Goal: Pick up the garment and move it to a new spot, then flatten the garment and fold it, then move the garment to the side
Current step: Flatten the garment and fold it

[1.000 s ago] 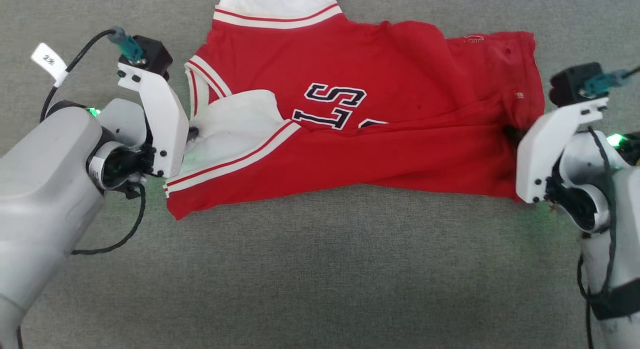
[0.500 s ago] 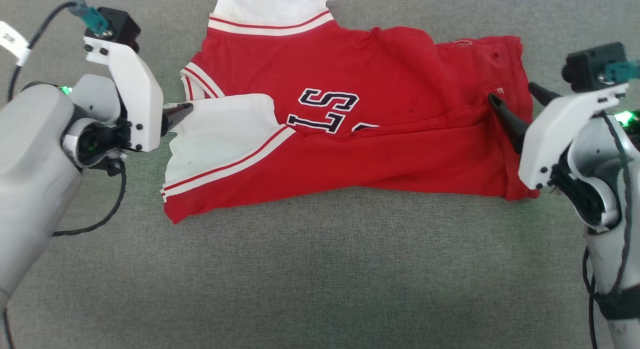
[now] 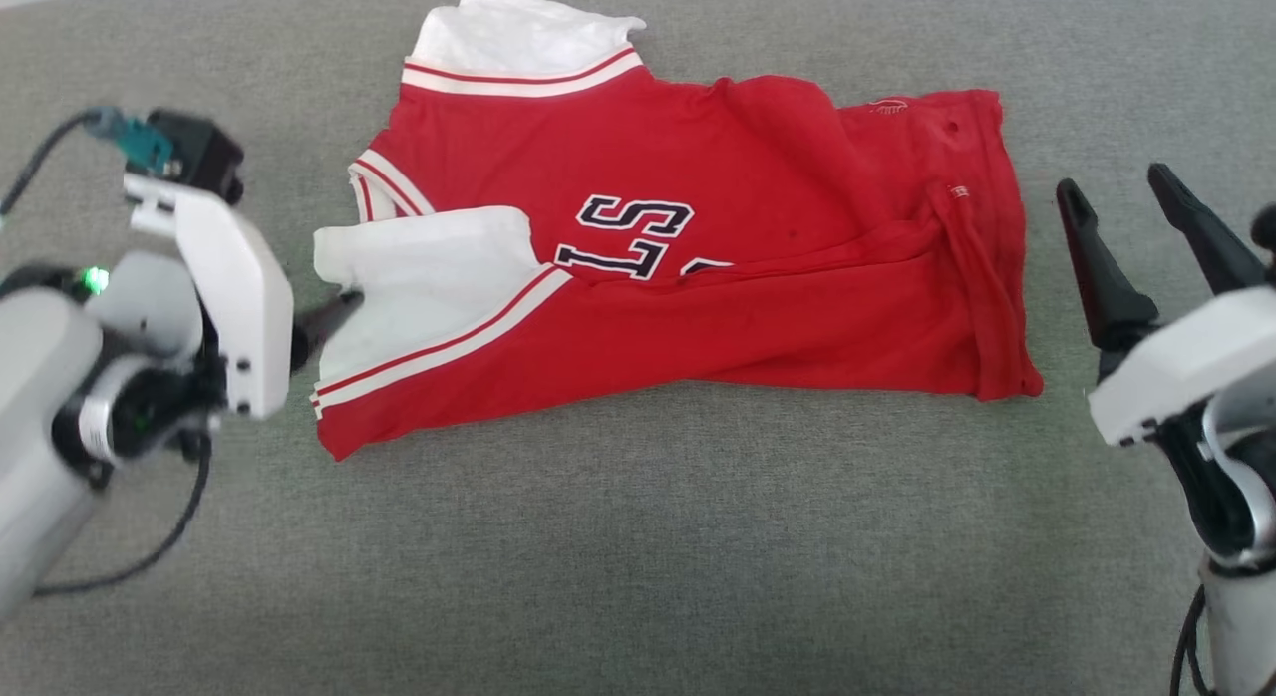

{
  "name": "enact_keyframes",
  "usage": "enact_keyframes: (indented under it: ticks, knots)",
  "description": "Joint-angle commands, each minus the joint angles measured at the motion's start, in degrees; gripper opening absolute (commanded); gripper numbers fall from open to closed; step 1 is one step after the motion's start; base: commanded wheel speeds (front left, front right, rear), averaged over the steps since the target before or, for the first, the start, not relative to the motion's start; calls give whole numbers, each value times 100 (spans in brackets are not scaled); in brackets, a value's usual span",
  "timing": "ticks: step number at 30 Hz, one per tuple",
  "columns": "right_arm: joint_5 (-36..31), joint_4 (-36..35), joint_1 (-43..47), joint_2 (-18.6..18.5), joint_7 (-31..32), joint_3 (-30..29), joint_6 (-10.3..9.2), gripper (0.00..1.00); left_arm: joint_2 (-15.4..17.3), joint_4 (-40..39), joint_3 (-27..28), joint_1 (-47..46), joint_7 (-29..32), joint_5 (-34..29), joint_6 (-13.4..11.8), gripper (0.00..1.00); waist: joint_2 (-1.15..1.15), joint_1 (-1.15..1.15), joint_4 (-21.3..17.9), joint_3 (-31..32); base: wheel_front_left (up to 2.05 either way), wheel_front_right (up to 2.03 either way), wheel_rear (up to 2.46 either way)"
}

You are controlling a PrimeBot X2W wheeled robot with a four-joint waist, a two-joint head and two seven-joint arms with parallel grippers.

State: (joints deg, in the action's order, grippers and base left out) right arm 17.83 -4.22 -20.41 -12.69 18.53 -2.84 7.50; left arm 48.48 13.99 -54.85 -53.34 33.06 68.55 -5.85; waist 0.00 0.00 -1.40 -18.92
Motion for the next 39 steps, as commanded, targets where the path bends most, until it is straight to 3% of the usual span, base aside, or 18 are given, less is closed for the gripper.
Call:
enact_keyframes:
  ticks: [1,7,14,22,27,29,39]
  knots:
    - [-74,-123,179,100,-169,-102,-2,100,188,-375,5,303,32,115,-248,100,0,0,-46,18,0,0,0]
    - [-64,-426,634,288,-486,-289,-1,100,733,-1479,-18,1054,-6,308,-956,100,0,0,-141,49,0,0,0]
    - [45,-541,949,462,-532,-379,-1,100,889,-1638,48,1515,-273,511,-1232,100,0,0,-226,2,0,0,0]
    - [165,-520,1089,412,-195,-205,-1,100,504,-683,184,1525,-691,680,-810,100,0,0,-306,-103,0,0,0]
    - [279,-452,1044,291,109,-41,-1,100,151,105,109,1435,-554,825,-519,100,0,0,-316,-202,0,0,0]
    - [319,-350,950,306,254,-42,-1,100,12,338,18,1390,-481,764,-357,0,0,0,-316,-248,0,0,0]
    - [382,404,447,260,1586,89,-1,100,-491,938,-97,1156,-413,708,5,0,0,0,-137,-415,0,0,0]
